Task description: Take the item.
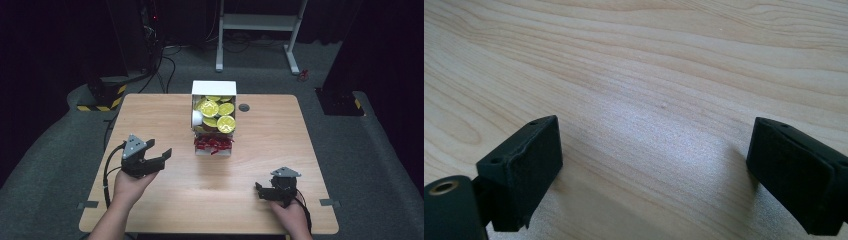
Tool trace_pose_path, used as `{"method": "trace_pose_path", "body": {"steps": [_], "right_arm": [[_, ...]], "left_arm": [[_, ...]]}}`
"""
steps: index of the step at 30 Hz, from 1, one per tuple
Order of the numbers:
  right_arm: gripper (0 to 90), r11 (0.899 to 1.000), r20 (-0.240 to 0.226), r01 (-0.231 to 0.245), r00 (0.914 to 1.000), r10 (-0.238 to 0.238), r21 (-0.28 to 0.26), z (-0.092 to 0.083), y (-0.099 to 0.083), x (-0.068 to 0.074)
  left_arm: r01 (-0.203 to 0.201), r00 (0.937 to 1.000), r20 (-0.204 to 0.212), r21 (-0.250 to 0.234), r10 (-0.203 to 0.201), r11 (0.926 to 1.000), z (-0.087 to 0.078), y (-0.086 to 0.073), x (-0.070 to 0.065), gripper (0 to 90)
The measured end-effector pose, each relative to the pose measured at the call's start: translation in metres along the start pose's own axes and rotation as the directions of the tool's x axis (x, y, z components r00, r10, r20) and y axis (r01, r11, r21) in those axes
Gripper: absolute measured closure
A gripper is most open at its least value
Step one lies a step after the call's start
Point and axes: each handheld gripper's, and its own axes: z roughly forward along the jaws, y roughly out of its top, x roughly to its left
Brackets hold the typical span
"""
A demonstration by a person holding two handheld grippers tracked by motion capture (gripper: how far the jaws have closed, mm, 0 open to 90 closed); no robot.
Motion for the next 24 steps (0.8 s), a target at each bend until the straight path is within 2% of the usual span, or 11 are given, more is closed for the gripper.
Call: {"method": "trace_pose_path", "body": {"steps": [4,13,24], "right_arm": [[7.6,1.0,0.0,0.0,1.0,0.0,0.0,0.0,0.0,0.0],[7.6,1.0,0.0,0.002,1.0,-0.002,0.0,0.0,0.0,0.0],[7.6,1.0,0.0,-0.002,1.0,0.002,-0.001,0.0,0.0,0.0]], "left_arm": [[0.006,0.9999,0.009,-0.012,-0.006,0.9999,0.0,0.005,-0.001,28.9],[-0.015,0.9997,0.018,-0.043,0.016,0.9989,0.003,0.018,-0.009,28.9],[-0.035,0.9984,0.043,-0.054,0.037,0.9979,0.012,0.033,-0.019,27.6]]}}
